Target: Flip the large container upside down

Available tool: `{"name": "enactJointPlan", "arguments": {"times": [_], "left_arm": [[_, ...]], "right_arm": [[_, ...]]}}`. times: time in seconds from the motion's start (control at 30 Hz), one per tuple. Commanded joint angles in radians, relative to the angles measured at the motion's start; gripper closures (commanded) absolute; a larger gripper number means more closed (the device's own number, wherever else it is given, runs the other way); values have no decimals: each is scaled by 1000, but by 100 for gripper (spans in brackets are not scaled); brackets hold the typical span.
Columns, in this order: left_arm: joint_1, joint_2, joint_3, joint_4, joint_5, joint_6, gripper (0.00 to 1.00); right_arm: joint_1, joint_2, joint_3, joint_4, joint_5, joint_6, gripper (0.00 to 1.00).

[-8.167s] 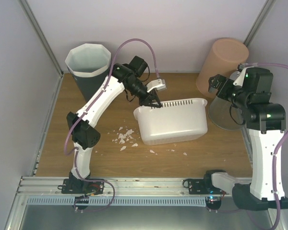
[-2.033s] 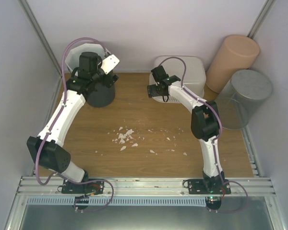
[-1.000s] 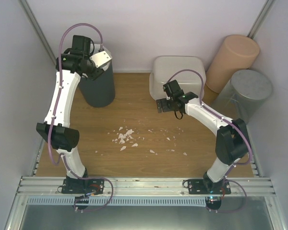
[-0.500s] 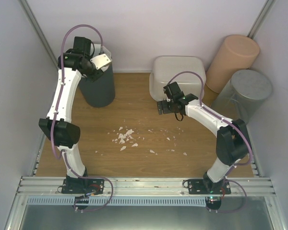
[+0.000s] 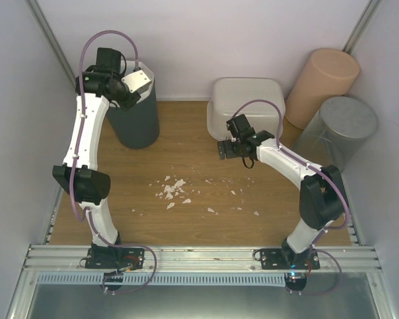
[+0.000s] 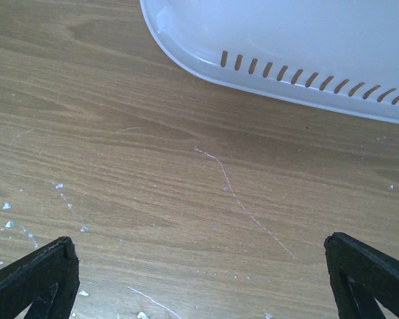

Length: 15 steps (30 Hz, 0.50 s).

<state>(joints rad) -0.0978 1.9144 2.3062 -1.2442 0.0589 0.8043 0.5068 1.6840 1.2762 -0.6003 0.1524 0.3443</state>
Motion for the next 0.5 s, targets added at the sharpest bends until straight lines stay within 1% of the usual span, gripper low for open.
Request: {"name": "enactJointPlan", "arguments": {"times": [0.0, 0.2, 0.37, 0.47], "left_arm": [[10, 11, 12, 44, 4, 7, 59], [12, 20, 12, 23, 33, 21, 69], [13, 36, 12, -27, 62, 45, 73], [15, 43, 10, -52, 76, 55, 73]], "right_arm": [[6, -11, -9, 19, 5, -9, 0], [6, -6, -14, 23, 2, -3, 0], [6, 0, -17, 26, -4, 1, 0], [6, -2, -20, 27, -3, 4, 0]]}}
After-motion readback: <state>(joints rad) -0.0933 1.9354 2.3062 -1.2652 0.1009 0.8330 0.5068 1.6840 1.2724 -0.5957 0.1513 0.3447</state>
